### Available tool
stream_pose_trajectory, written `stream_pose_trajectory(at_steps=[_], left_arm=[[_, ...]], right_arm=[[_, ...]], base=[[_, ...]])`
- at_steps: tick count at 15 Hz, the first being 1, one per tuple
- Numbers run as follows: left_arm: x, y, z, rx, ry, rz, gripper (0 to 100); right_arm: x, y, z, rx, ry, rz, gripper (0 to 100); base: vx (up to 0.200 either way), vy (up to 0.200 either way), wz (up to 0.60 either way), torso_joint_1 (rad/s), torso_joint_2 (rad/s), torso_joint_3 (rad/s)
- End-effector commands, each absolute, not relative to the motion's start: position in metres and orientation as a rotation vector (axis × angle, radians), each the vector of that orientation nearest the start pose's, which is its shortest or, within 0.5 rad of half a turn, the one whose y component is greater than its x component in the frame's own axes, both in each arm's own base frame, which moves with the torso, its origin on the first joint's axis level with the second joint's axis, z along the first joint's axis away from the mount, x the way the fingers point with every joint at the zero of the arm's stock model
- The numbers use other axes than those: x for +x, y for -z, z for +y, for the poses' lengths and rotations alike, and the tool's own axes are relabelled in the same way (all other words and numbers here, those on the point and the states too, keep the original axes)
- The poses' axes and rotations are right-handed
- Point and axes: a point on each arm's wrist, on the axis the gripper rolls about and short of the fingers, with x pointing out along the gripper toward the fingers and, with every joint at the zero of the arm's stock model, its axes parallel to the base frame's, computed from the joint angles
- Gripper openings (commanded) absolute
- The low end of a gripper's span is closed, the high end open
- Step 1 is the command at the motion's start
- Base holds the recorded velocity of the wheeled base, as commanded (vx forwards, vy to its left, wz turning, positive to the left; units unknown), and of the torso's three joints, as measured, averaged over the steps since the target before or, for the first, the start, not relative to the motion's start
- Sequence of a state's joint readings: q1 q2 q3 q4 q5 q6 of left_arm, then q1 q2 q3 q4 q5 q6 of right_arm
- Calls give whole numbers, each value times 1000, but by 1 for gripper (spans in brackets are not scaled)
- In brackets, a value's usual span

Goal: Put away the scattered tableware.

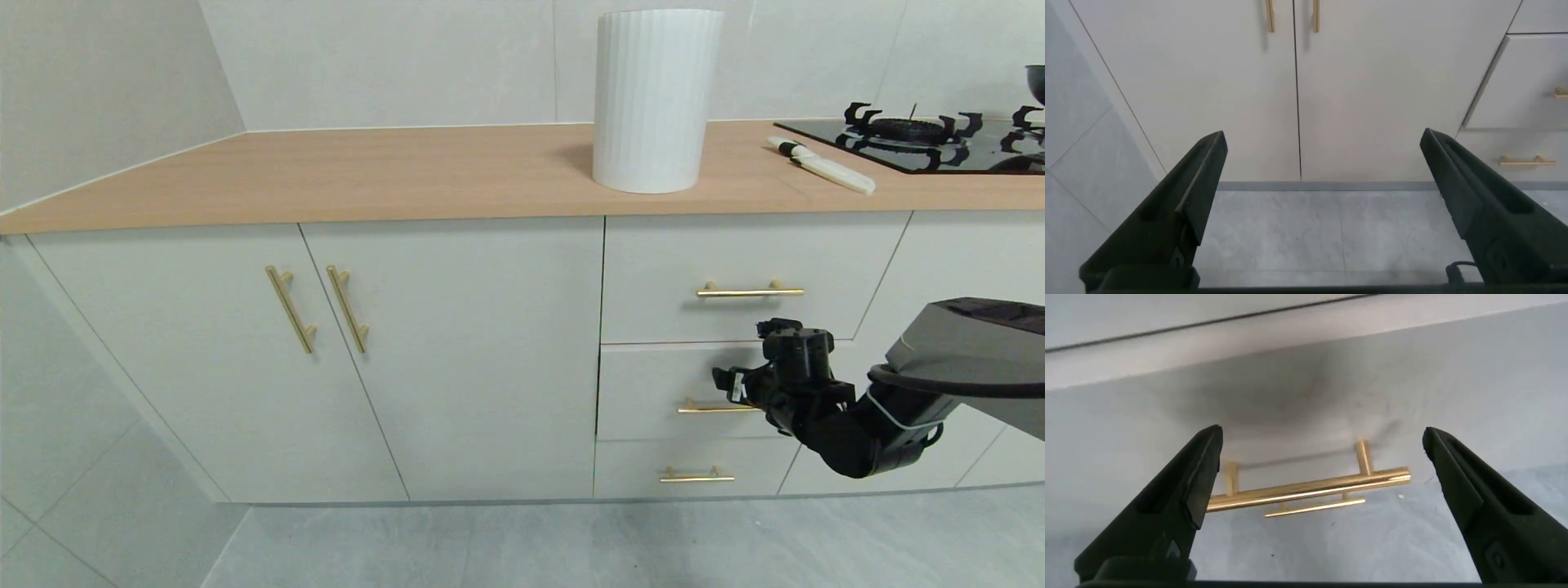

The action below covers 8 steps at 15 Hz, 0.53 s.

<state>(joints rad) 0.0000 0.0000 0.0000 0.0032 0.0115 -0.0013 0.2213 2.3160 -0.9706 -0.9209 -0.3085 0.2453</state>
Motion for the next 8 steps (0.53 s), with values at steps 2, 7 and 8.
stream_pose_trajectory(at_steps=[2, 7, 8], left_arm=[[-23, -75, 0, -2, -12, 3, 100], [-23, -75, 0, -2, -12, 3, 100], [-23, -75, 0, -2, -12, 3, 100]], right_arm=[[407, -25, 77, 139, 153, 382, 100], [418, -20, 71, 152, 173, 344, 100], [419, -21, 72, 157, 173, 340, 100]], base=[[0, 0, 0, 0, 0, 0], [0, 0, 0, 0, 0, 0], [0, 0, 0, 0, 0, 0]])
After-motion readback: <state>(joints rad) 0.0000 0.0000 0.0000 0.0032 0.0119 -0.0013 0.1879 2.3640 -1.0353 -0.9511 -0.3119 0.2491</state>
